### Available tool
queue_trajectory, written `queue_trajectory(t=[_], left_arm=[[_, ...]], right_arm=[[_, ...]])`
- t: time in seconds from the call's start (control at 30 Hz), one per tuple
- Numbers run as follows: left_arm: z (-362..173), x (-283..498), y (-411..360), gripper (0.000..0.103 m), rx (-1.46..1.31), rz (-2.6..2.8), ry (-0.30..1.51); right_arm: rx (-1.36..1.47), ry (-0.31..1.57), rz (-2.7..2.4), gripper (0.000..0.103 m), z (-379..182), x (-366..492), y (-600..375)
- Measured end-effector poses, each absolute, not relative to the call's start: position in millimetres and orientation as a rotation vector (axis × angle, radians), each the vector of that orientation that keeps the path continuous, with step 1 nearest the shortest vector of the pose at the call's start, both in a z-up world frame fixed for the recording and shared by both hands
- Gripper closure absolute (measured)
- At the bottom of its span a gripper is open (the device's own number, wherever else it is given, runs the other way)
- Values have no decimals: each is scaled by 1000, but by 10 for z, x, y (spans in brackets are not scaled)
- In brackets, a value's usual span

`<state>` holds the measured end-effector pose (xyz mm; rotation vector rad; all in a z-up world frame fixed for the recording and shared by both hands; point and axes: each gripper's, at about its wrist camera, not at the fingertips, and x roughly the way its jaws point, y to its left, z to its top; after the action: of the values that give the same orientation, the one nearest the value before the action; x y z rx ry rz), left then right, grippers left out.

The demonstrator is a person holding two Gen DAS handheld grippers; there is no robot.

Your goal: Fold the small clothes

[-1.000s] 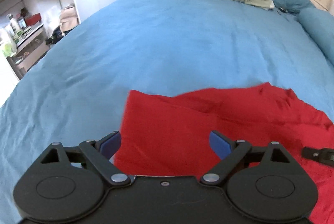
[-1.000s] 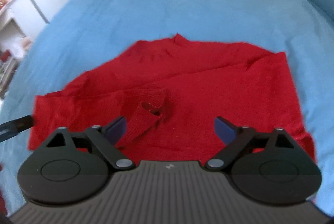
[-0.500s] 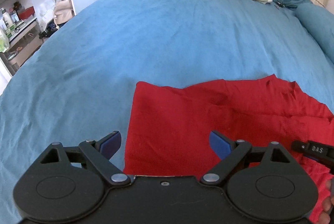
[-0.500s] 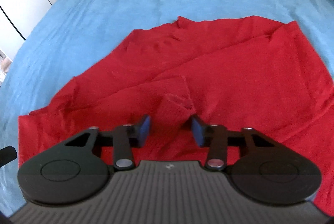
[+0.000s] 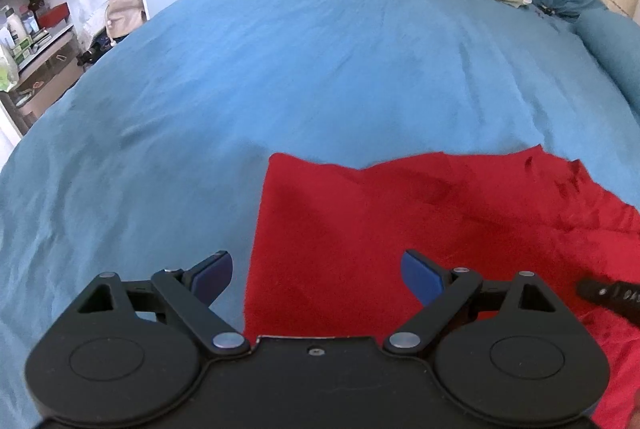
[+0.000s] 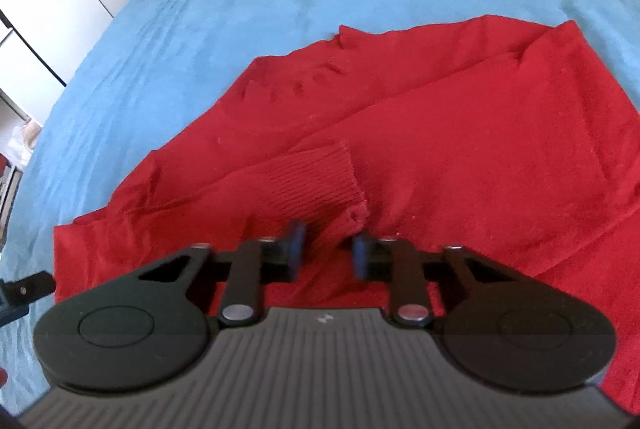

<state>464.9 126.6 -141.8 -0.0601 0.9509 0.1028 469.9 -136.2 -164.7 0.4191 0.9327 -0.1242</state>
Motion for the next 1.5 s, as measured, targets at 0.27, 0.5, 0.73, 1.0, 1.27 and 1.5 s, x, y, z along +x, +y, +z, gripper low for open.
queue_trajectory(t=[0.27, 0.5, 0.73, 1.0, 1.27, 1.5], left_arm=[[-1442, 4536, 1286, 9, -26, 112, 959], [-1538, 4532, 1131, 9, -22, 76, 995], [-1715, 4513, 949, 9, 12, 45, 1047], [-1884, 4438, 885, 9, 90, 46, 1074], [-1944, 4454, 1004, 7, 83, 252, 1002], [-2019, 4346, 1157, 5, -13, 360, 1030]], right_arm=[[319, 778, -15, 83, -975, 4737, -1390], [186, 657, -98, 83, -340, 4591, -1916], [128, 782, -251, 83, -894, 4511, -2363], [144, 778, -262, 83, -1035, 4536, -2454], [154, 832, -268, 83, -1252, 4549, -2596], [164, 890, -266, 82, -1438, 4489, -2652]])
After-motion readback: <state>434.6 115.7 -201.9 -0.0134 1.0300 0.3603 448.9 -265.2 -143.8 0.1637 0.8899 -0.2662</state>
